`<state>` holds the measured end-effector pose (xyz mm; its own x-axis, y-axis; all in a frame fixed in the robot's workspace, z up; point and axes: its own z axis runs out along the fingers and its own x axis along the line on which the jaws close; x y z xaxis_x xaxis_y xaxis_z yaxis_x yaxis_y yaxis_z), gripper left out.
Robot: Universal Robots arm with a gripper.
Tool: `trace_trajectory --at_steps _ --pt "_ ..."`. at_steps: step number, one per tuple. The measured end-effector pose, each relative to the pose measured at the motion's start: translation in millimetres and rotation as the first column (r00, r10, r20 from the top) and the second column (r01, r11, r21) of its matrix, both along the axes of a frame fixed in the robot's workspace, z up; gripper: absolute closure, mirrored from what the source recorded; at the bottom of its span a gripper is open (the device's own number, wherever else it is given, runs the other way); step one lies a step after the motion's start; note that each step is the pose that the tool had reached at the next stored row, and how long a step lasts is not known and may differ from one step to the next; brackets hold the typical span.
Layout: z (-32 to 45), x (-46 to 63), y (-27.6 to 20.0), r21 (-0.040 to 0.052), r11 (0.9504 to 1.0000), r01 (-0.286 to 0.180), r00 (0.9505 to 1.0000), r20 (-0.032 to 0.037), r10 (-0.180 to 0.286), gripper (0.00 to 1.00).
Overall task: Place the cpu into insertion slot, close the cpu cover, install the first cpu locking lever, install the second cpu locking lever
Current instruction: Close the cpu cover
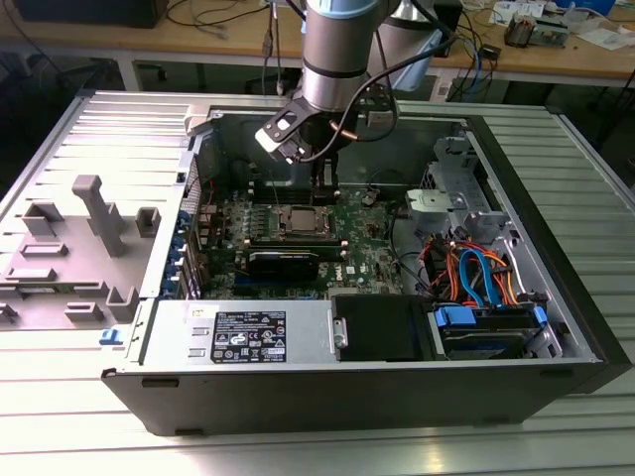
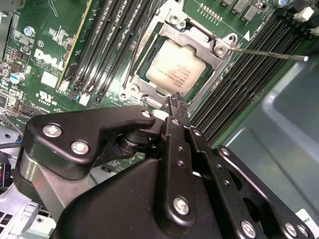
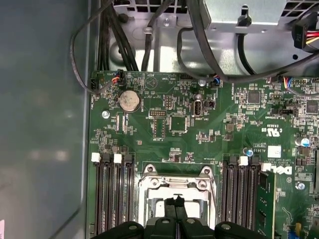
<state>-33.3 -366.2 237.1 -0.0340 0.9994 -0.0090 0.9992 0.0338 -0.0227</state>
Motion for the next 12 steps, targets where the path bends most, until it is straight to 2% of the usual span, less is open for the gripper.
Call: trace_trajectory --at_steps 9,12 --pt "-1.0 -4.9 -0.1 0.0002 1.0000 0.000 1.0000 0.0000 0.000 0.89" --pt "-3.0 -11.8 0.0 0.0002 1.0000 -0.003 1.0000 0.0000 0.003 0.89"
